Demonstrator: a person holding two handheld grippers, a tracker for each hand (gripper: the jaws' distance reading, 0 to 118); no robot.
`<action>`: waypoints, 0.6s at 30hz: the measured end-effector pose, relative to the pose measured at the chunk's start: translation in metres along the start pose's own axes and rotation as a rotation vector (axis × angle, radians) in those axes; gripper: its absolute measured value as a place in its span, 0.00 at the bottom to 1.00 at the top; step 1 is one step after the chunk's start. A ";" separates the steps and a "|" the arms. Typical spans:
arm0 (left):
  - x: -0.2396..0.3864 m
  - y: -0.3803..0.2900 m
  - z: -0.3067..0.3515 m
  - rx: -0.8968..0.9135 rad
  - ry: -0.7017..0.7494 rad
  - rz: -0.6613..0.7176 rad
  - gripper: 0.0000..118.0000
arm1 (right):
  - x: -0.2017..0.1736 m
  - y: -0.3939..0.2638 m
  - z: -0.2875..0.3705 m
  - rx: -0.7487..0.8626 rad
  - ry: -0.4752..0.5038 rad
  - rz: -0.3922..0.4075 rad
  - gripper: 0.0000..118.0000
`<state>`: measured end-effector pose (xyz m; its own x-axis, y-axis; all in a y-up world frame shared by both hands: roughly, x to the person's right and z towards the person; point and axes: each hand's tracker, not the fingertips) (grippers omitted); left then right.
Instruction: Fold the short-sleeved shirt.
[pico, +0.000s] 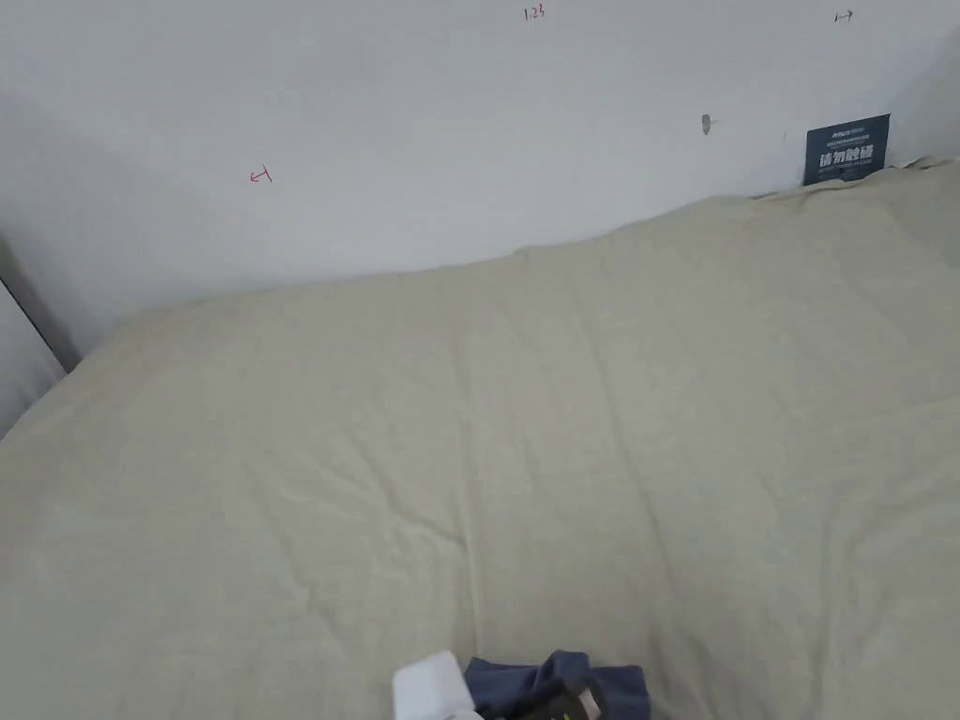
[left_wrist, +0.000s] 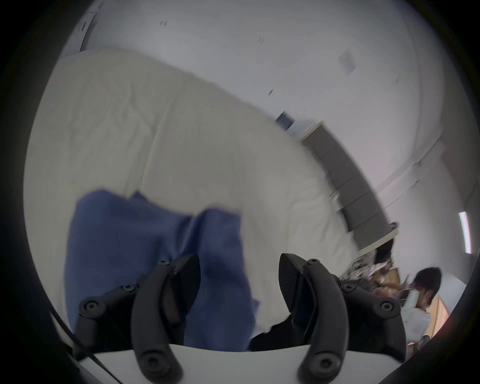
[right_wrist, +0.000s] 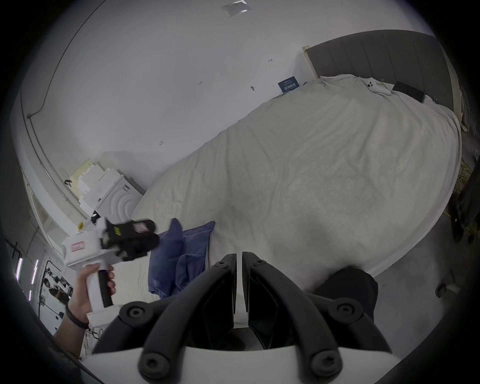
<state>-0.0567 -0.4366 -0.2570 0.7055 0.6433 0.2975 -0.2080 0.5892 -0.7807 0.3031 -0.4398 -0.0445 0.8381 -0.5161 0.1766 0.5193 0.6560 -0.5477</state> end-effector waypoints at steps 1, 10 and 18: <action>-0.005 0.004 0.011 0.048 -0.009 0.032 0.60 | -0.002 0.000 -0.001 0.001 0.011 0.004 0.04; -0.052 -0.054 -0.064 -0.153 -0.072 0.292 0.10 | -0.010 -0.003 -0.003 -0.019 0.024 0.021 0.04; -0.044 -0.060 -0.092 -0.236 0.023 0.165 0.04 | -0.022 -0.004 -0.016 -0.060 0.028 0.047 0.04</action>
<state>-0.0134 -0.5449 -0.2739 0.6905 0.7085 0.1454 -0.1600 0.3457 -0.9246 0.2796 -0.4399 -0.0588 0.8561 -0.5009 0.1270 0.4677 0.6465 -0.6028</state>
